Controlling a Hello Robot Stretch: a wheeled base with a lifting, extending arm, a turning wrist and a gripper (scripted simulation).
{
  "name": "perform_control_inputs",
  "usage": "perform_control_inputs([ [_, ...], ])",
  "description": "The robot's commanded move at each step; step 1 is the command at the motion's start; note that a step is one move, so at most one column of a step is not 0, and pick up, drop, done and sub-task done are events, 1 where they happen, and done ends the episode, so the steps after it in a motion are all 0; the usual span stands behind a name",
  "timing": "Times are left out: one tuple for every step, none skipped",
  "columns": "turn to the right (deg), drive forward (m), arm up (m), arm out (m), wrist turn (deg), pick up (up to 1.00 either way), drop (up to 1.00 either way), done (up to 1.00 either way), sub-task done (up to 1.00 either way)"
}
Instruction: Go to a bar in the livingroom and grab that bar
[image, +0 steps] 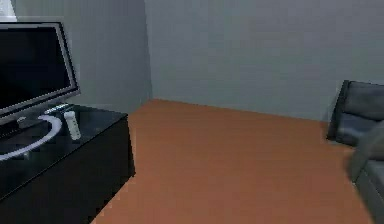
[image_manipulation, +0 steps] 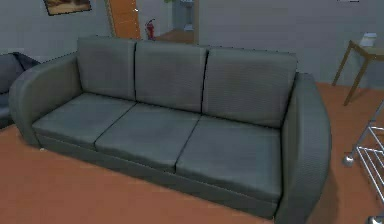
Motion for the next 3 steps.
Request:
perform_control_inputs([
  [0.0,1.00,0.00,0.00,0.0,0.00,0.00,0.00,0.00],
  [3.0,0.00,0.00,0.00,0.0,0.00,0.00,0.00,0.00],
  [0.0,0.65,0.00,0.00,0.0,0.00,0.00,0.00,0.00],
])
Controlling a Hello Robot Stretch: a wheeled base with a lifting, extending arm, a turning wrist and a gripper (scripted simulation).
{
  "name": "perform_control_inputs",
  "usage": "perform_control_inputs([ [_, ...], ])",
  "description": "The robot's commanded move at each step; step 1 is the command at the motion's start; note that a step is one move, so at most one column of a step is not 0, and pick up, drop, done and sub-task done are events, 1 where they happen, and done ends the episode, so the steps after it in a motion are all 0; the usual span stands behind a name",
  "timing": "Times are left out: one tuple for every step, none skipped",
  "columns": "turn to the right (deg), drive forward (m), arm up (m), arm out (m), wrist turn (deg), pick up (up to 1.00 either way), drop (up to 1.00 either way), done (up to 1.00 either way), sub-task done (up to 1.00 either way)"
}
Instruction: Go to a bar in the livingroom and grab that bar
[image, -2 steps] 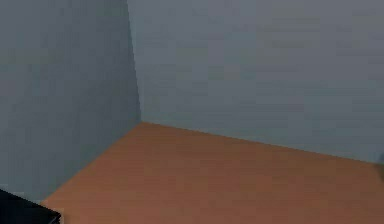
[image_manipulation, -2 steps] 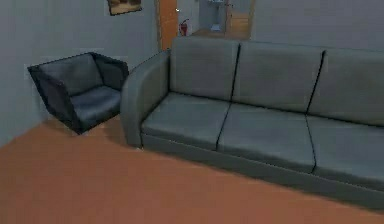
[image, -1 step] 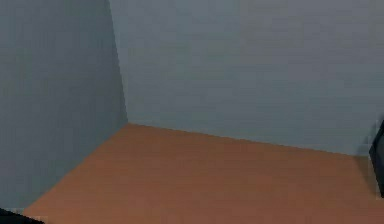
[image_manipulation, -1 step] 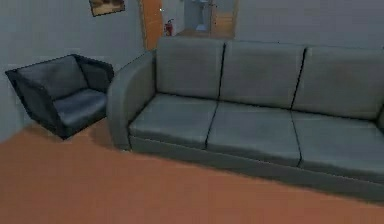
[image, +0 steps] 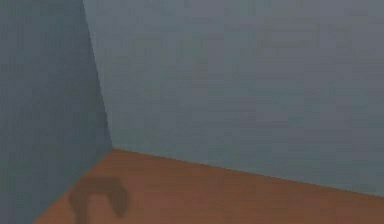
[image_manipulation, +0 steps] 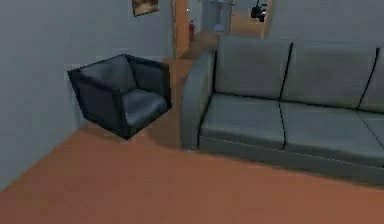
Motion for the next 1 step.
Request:
perform_control_inputs([
  [-39.0,0.00,0.00,0.00,0.0,0.00,0.00,0.00,0.00],
])
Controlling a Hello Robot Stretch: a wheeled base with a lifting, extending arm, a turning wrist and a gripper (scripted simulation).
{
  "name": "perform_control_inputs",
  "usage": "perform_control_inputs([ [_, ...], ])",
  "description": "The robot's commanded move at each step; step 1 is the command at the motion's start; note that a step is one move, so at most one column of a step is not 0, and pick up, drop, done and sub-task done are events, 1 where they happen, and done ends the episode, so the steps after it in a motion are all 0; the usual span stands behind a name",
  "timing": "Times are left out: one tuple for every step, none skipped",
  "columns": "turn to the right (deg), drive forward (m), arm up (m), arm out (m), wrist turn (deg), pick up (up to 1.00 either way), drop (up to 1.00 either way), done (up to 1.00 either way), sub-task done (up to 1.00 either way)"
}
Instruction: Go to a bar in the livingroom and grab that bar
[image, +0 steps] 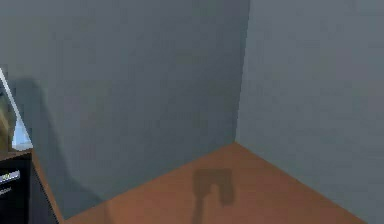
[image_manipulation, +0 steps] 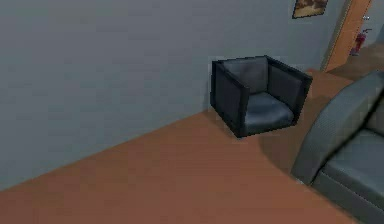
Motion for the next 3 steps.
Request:
perform_control_inputs([
  [0.0,0.15,0.00,0.00,0.0,0.00,0.00,0.00,0.00],
  [-45.0,0.00,0.00,0.00,0.0,0.00,0.00,0.00,0.00],
  [-45.0,0.00,0.00,0.00,0.0,0.00,0.00,0.00,0.00],
])
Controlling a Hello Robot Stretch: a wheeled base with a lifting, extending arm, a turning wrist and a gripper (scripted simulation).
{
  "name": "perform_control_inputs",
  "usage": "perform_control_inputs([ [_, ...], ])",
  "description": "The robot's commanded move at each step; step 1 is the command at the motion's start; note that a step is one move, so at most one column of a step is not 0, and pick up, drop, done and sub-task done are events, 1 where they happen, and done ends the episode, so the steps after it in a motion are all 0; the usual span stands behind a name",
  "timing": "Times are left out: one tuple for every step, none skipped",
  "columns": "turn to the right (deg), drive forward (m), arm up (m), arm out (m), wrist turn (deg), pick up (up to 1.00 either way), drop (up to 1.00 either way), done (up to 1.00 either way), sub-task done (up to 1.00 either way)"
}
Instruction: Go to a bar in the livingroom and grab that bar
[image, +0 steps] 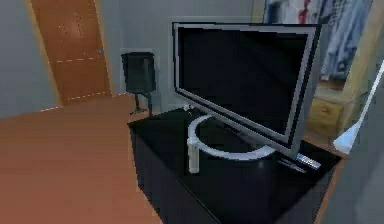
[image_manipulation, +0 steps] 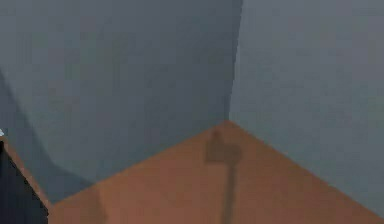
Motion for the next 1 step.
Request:
perform_control_inputs([
  [-45.0,0.00,0.00,0.00,0.0,0.00,0.00,0.00,0.00],
])
